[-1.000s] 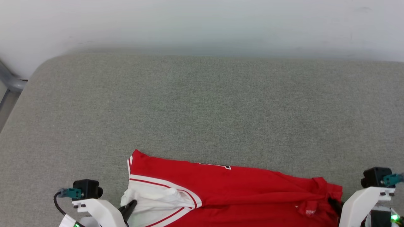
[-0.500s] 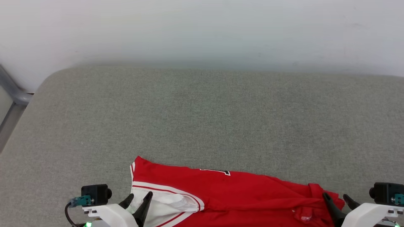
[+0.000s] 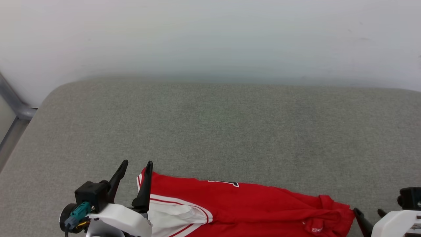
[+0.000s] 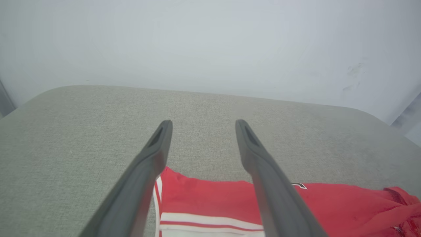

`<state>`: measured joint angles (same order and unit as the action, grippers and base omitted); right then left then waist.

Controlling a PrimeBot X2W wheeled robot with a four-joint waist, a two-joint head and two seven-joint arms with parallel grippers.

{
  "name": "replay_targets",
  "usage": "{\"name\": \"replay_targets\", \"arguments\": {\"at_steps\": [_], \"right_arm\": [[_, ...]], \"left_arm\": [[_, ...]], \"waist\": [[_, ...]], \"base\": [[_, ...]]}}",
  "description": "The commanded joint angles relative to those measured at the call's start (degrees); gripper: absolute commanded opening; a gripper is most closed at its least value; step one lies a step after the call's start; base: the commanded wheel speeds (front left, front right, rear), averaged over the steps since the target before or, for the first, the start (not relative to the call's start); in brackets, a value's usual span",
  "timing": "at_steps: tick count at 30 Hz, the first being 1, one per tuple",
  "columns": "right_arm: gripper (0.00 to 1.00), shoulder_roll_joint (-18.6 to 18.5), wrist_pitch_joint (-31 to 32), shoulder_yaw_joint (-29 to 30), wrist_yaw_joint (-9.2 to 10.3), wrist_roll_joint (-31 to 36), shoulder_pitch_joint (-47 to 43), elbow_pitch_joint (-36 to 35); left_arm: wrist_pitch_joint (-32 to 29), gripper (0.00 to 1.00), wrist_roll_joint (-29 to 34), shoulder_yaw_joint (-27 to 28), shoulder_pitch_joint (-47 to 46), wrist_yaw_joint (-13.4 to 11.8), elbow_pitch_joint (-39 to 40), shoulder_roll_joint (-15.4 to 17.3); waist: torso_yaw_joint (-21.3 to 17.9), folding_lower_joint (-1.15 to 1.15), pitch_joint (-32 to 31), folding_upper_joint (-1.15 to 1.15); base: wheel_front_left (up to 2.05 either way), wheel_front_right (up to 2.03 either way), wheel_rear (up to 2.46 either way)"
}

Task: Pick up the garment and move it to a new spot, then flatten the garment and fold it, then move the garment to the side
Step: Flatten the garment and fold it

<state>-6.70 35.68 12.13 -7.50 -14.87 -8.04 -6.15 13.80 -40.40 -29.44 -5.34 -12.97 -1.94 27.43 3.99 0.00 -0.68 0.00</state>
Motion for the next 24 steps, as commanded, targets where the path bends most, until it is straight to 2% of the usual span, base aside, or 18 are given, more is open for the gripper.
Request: {"name": "replay_targets", "arguments": {"at_steps": [1,5,9,11,18,19,20,21,24], "right_arm": [[1.0,-0.9,1.5,-1.1,0.03,0.2,-0.9,-0.1],[1.0,-2.5,3.8,-2.4,0.03,0.2,-0.4,0.2],[1.0,-2.3,4.1,-3.1,0.03,-0.2,1.0,1.4],[1.0,-1.7,4.4,-4.4,0.03,-0.7,2.9,4.2],[1.0,-0.9,8.8,-7.5,0.01,-3.2,2.9,12.0],[0.44,-0.7,8.9,-7.9,0.0,-3.8,2.9,12.6],[0.08,-0.6,9.0,-8.0,-0.05,-4.3,2.9,13.1],[0.0,-0.8,9.2,-8.2,-0.06,-4.6,3.0,13.4],[0.0,-2.0,8.0,-8.1,0.04,-5.5,4.2,12.8]], "left_arm": [[0.6,1.0,1.4,0.3,-0.8,-0.6,0.6,-0.3],[1.1,1.0,4.6,1.0,-2.1,-0.9,2.0,-0.6],[1.3,1.0,5.8,1.4,-3.4,-0.2,2.9,-1.3],[1.4,1.0,7.2,1.9,-4.9,0.7,3.6,-2.3],[1.5,1.0,9.5,3.0,-5.6,1.8,4.3,-3.4],[1.5,1.0,9.7,3.1,-5.4,1.8,4.3,-3.5],[1.5,1.0,10.0,3.3,-5.2,1.9,4.3,-3.6],[1.5,1.0,10.2,3.4,-4.9,1.9,4.2,-3.7],[1.5,1.0,10.8,3.7,-4.2,2.0,3.8,-3.6]], "waist": [[0.5,0.0,0.7,0.0],[1.7,0.0,3.3,0.0],[2.5,0.0,6.0,0.0],[3.2,0.0,8.7,0.0],[4.1,0.0,10.2,0.0],[4.1,0.0,10.1,0.0],[4.1,0.0,10.0,0.0],[4.1,0.0,9.7,0.0],[3.8,0.0,8.6,0.0]], "base": [[0.0,0.0,0.0],[0.0,0.0,0.0],[0.0,0.0,0.0],[0.0,0.0,0.0],[0.0,0.0,0.0],[0.0,0.0,0.0],[0.0,0.0,0.0],[0.0,0.0,0.0],[0.0,0.0,0.0]]}}
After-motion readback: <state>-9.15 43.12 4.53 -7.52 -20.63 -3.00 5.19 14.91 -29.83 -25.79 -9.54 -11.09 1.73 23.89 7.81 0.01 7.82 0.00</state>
